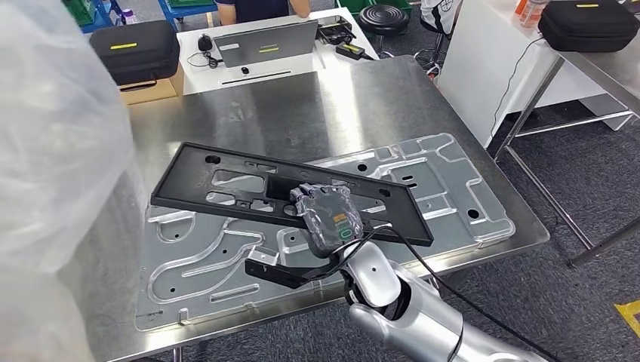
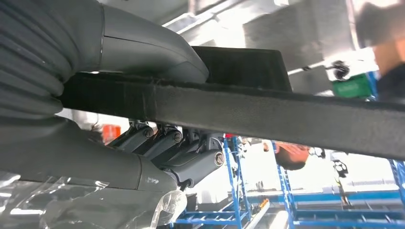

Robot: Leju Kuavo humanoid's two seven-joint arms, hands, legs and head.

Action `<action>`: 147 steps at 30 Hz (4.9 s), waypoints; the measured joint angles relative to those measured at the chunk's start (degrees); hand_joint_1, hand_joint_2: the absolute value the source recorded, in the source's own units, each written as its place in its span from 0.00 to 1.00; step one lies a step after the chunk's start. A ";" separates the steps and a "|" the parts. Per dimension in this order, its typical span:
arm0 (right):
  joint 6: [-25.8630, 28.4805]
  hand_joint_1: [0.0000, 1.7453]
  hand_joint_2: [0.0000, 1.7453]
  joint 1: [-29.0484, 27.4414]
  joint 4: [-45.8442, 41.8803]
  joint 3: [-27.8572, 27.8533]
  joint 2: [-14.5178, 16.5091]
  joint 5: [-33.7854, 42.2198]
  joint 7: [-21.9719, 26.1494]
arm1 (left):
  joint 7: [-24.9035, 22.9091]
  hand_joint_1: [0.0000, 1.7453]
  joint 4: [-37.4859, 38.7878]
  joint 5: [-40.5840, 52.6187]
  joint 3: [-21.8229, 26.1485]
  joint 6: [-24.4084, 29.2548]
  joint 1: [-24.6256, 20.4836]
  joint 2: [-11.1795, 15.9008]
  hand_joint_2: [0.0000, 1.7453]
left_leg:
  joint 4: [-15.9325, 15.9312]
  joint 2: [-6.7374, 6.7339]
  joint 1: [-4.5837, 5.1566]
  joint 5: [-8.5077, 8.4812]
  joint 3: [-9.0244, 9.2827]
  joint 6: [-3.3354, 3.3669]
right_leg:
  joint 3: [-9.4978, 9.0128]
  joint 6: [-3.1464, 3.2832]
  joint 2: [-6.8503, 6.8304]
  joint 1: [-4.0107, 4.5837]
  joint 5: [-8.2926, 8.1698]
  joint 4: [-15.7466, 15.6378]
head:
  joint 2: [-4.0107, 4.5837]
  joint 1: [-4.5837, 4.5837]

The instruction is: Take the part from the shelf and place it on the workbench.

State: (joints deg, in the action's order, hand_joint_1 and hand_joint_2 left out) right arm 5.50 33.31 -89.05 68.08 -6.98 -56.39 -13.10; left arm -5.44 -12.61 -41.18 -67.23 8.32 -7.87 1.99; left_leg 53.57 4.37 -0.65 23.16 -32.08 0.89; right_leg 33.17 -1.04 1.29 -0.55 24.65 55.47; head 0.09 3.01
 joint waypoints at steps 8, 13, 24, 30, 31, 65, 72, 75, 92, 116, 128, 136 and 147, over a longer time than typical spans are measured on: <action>-4.06 1.00 1.00 0.01 0.00 -0.81 -3.33 -1.19 -0.90 | 0.25 0.00 0.00 -0.45 0.00 -0.08 0.23 0.04 1.00 | 0.16 0.01 0.13 0.01 -0.07 0.02 | -0.02 -0.05 -0.03 -0.13 -0.03 -0.02 | 0.00 -0.01; -6.20 1.00 1.00 0.01 0.00 -1.01 -5.07 -1.52 -0.90 | 0.26 0.00 0.00 -0.80 0.00 -0.08 0.41 0.28 1.00 | 0.17 0.00 0.12 0.01 -0.07 0.03 | -0.01 -0.05 -0.03 -0.12 -0.04 -0.02 | 0.00 -0.01; -6.92 1.00 1.00 -0.01 0.00 -1.01 -6.38 -1.75 -0.50 | 0.25 0.00 0.00 -0.62 0.00 0.15 0.69 0.65 1.00 | 0.16 0.00 0.11 0.01 -0.06 0.03 | -0.01 -0.04 -0.03 -0.11 -0.04 -0.02 | 0.01 -0.01; -6.87 0.25 0.25 -0.12 0.00 -1.01 -6.46 -1.72 0.03 | 0.25 0.00 0.00 0.59 -0.10 1.01 0.78 0.80 1.00 | 0.16 0.00 0.11 0.01 -0.06 0.03 | -0.01 -0.04 -0.03 -0.11 -0.04 -0.02 | 0.00 -0.01; -6.85 0.00 0.00 -0.15 0.00 -1.01 -6.46 -1.69 0.07 | 0.26 0.00 0.00 0.78 -0.17 1.17 0.78 0.82 1.00 | 0.16 0.00 0.11 0.01 -0.06 0.03 | -0.01 -0.04 -0.03 -0.11 -0.04 -0.02 | 0.00 -0.01; -6.31 0.00 0.00 -1.13 -0.02 -1.01 -6.44 -1.03 0.38 | -0.12 0.00 0.00 0.15 -0.90 0.22 0.92 1.90 1.00 | 0.16 0.00 0.11 0.01 -0.03 0.03 | -0.05 -0.04 -0.02 -0.11 -0.04 -0.02 | 0.00 -0.01; -6.22 0.00 0.00 -1.28 -0.02 -1.01 -6.44 -0.76 0.36 | 0.36 0.00 0.00 0.21 -0.90 0.13 0.92 1.90 0.00 | 0.16 0.00 0.11 0.01 -0.03 0.03 | -0.06 -0.04 -0.02 -0.11 -0.04 -0.02 | 0.00 -0.01; -6.08 0.00 0.00 -1.32 -0.03 -1.09 -6.44 -0.70 0.31 | 1.27 0.00 0.00 0.36 -0.90 -0.14 0.93 1.90 0.00 | 0.16 0.00 0.11 0.01 -0.02 0.03 | -0.06 -0.04 -0.02 -0.11 -0.04 -0.02 | 0.01 -0.01; -5.96 0.00 0.00 -1.26 -0.70 -1.68 -6.51 -0.72 0.09 | 2.50 0.00 -0.02 0.84 -0.99 -0.90 0.90 1.87 0.00 | -5.42 -0.82 -1.45 -2.57 3.61 1.61 | 4.53 -2.61 -0.39 -0.91 5.82 10.89 | 0.02 -0.44; -5.92 0.00 0.00 -1.48 -1.74 -2.19 -6.82 -1.06 -0.23 | 2.40 0.00 -0.09 1.04 -1.09 -1.02 -0.57 1.33 0.00 | 2.69 -4.73 2.31 3.32 1.44 4.78 | 2.87 -0.24 -2.72 0.49 -1.79 2.15 | 0.00 -0.55; -6.36 0.00 0.00 -1.71 -2.00 -2.27 -7.04 -1.07 -0.56 | 2.31 0.00 -0.09 1.05 -1.09 -1.02 -0.88 0.10 0.00 | 1.42 -4.32 0.71 -0.96 -1.30 1.99 | -0.64 -3.00 -1.28 -0.75 2.99 4.07 | 0.00 -0.69; -6.47 0.00 0.00 -1.74 -2.05 -2.29 -7.10 -0.71 -0.90 | 2.31 0.00 -0.10 1.05 -1.09 -0.87 -0.84 -0.07 0.00 | 8.17 -4.25 0.25 3.03 -4.71 -0.38 | -0.90 0.42 -1.33 -0.62 0.80 0.95 | 0.01 -0.46; -6.46 0.00 0.00 -1.84 -2.17 -2.49 -7.36 -0.68 -1.00 | 2.31 0.00 -0.11 1.11 -1.09 -0.85 -1.12 -0.35 0.00 | 1.83 -4.23 0.76 2.32 1.47 0.42 | 1.12 -1.16 -1.76 -0.53 -1.37 0.77 | 0.00 -0.48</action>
State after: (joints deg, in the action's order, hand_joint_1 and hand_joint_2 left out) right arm -0.96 31.47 -91.21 65.59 -14.34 -57.07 -14.10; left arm -3.13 -12.72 -40.07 -68.32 7.48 -8.99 1.64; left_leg 55.41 0.14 0.11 25.48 -30.61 1.30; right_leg 34.29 -2.20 -0.48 -1.08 23.28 56.23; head 0.09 2.52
